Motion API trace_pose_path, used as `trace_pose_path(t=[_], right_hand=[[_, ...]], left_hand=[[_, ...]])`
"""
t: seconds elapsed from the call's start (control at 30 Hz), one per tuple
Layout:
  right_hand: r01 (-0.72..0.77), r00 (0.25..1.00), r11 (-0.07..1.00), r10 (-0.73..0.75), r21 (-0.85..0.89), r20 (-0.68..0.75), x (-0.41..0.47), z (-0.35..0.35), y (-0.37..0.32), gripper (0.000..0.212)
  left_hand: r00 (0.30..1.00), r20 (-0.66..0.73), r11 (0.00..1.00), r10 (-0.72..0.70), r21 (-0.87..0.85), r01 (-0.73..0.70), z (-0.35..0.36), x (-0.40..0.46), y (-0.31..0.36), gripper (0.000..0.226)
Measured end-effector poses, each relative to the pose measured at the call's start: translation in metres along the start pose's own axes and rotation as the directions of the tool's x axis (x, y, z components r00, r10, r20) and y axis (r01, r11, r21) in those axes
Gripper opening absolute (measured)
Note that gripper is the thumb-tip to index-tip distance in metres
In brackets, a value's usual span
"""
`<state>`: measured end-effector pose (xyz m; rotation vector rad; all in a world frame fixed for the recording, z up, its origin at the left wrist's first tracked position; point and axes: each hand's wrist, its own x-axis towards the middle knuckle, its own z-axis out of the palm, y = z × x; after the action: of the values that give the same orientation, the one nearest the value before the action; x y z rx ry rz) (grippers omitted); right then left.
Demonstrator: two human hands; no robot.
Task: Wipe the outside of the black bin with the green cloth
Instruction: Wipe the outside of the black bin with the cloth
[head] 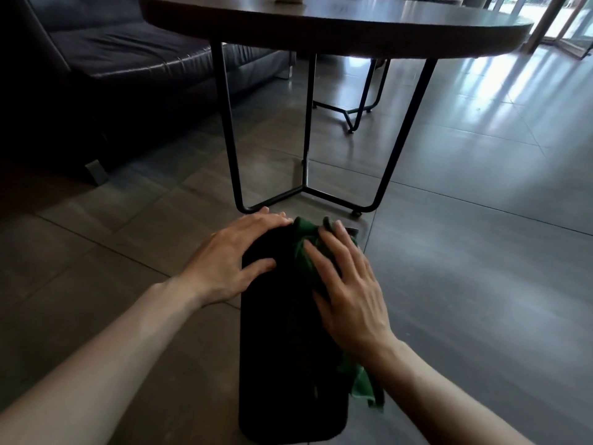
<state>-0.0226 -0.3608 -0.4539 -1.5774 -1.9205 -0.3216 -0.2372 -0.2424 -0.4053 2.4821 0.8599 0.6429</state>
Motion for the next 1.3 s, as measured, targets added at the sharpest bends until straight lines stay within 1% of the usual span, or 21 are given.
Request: trace_pose_path(t=[0.1, 0.17, 0.23, 0.27, 0.33, 0.4, 0.47, 0.53, 0.57, 0.63, 0.7, 0.73, 0.77, 0.83, 0.93, 0.97, 1.03, 1.1, 1.17, 1.23, 1.3], right_hand=[[0.268, 0.96, 0.963, -0.268, 0.007, 0.075, -0.048, 0.012, -0.015, 0.05], [0.521, 0.836, 0.853, -0.504, -0.026, 0.216, -0.095, 0.013, -0.022, 0.046], [0.667, 0.721, 0.743, -0.624, -0.055, 0.302, -0.111, 0.011, -0.017, 0.046], [0.669, 0.719, 0.743, -0.632, -0.039, 0.288, -0.103, 0.01, -0.014, 0.046], [0.548, 0.825, 0.836, -0.541, 0.003, 0.165, -0.069, 0.007, -0.01, 0.046], [0.312, 0.948, 0.95, -0.312, 0.01, 0.062, -0.026, 0.003, -0.004, 0.046], [0.146, 0.989, 0.989, -0.146, -0.001, 0.035, -0.005, 0.005, -0.004, 0.051], [0.252, 0.967, 0.967, -0.251, -0.026, 0.047, -0.023, 0.013, -0.009, 0.055], [0.371, 0.926, 0.928, -0.368, -0.033, 0.082, -0.044, 0.017, -0.011, 0.054], [0.625, 0.769, 0.779, -0.602, -0.054, 0.215, -0.09, 0.022, -0.014, 0.05], [0.779, 0.615, 0.616, -0.714, -0.119, 0.335, -0.111, 0.02, -0.011, 0.051], [0.807, 0.578, 0.58, -0.735, -0.114, 0.355, -0.108, 0.019, -0.008, 0.05], [0.8, 0.585, 0.594, -0.74, -0.083, 0.331, -0.096, 0.016, -0.005, 0.046], [0.708, 0.698, 0.703, -0.683, -0.064, 0.214, -0.057, 0.008, -0.003, 0.04], [0.349, 0.937, 0.933, -0.346, -0.083, 0.053, 0.005, 0.0, 0.0, 0.049], [0.238, 0.971, 0.969, -0.235, -0.069, 0.046, 0.015, -0.002, -0.001, 0.054], [0.214, 0.971, 0.976, -0.208, -0.041, 0.119, 0.008, 0.0, -0.006, 0.068], [0.366, 0.896, 0.93, -0.347, -0.019, 0.276, -0.024, 0.001, -0.008, 0.09], [0.576, 0.745, 0.817, -0.512, -0.025, 0.427, -0.059, 0.001, -0.006, 0.099], [0.726, 0.622, 0.687, -0.63, -0.041, 0.466, -0.08, 0.001, -0.003, 0.077], [0.79, 0.562, 0.612, -0.7, -0.034, 0.44, -0.082, 0.001, 0.001, 0.061]], left_hand=[[1.0, -0.002, 1.0, -0.018, 0.004, 0.018, -0.003, 0.0, -0.003, 0.067], [1.0, 0.005, 1.0, -0.025, 0.009, 0.025, -0.004, -0.002, -0.005, 0.068], [1.0, 0.005, 1.0, -0.003, 0.003, 0.003, -0.003, -0.003, -0.004, 0.068], [1.0, 0.01, 1.0, 0.01, -0.001, -0.01, -0.002, -0.003, -0.003, 0.068], [1.0, 0.016, 1.0, 0.022, -0.007, -0.022, -0.002, -0.001, -0.001, 0.068], [1.0, 0.012, 1.0, 0.024, 0.001, -0.024, -0.003, -0.001, 0.0, 0.068], [1.0, 0.017, 1.0, 0.021, 0.017, -0.021, -0.004, -0.001, 0.001, 0.069], [1.0, 0.016, 0.999, 0.023, 0.034, -0.024, -0.006, -0.002, 0.001, 0.069], [1.0, 0.014, 0.998, 0.024, 0.049, -0.025, -0.007, -0.002, 0.002, 0.068], [1.0, 0.009, 0.996, 0.023, 0.081, -0.024, -0.008, -0.004, 0.002, 0.067], [1.0, 0.003, 0.997, 0.029, 0.073, -0.029, -0.007, -0.005, 0.004, 0.067], [0.999, 0.005, 0.998, 0.033, 0.06, -0.034, -0.007, -0.005, 0.005, 0.068], [0.999, 0.013, 0.998, 0.038, 0.048, -0.039, -0.007, -0.004, 0.007, 0.068], [0.999, 0.029, 0.999, 0.039, 0.028, -0.04, -0.008, -0.003, 0.008, 0.067], [0.999, 0.019, 0.999, 0.033, 0.02, -0.034, -0.006, -0.001, 0.011, 0.068], [0.999, 0.01, 0.999, 0.03, 0.022, -0.03, -0.005, 0.0, 0.011, 0.07], [1.0, 0.001, 0.999, 0.025, 0.025, -0.025, -0.005, 0.0, 0.011, 0.068], [1.0, 0.0, 1.0, 0.005, 0.016, -0.005, -0.008, -0.002, 0.005, 0.064], [0.999, 0.001, 0.999, -0.032, 0.01, 0.032, -0.012, -0.005, 0.0, 0.065], [0.999, 0.012, 0.999, -0.033, 0.0, 0.033, -0.012, -0.006, 0.001, 0.067], [1.0, 0.024, 1.0, -0.012, -0.015, 0.012, -0.009, -0.006, 0.004, 0.067]])
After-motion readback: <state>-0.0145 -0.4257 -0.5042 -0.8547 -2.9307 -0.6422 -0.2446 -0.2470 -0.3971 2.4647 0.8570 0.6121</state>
